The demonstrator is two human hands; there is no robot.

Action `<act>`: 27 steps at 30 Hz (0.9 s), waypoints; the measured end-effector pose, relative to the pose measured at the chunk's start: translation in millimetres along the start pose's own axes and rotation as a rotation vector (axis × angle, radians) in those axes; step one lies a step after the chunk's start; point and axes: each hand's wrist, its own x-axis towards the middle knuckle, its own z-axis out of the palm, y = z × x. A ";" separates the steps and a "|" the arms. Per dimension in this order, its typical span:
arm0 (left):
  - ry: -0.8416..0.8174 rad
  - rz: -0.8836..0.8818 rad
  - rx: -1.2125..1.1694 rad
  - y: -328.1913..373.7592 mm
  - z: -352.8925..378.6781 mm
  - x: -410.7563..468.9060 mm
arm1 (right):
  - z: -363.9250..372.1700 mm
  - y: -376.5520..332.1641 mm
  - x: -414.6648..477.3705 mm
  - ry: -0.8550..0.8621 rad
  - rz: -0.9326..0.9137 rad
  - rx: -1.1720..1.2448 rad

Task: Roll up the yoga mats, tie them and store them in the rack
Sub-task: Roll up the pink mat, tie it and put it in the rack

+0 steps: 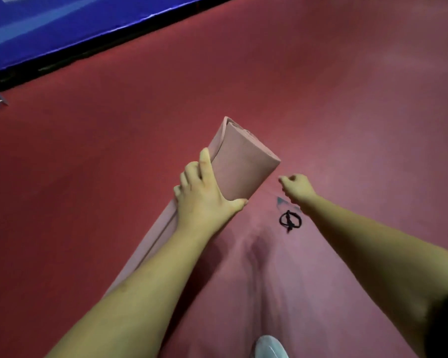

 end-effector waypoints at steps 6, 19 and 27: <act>-0.105 0.099 0.037 21.1 44.1 -2.6 | 61.3 125.7 35.8 -0.193 0.126 -0.521; -0.138 0.056 0.019 10.3 53.1 15.9 | 86.4 196.4 41.1 -0.215 -0.027 -0.699; -0.094 -0.014 -0.058 -9.2 1.5 9.8 | 73.9 75.9 -6.6 -0.310 -0.300 -0.408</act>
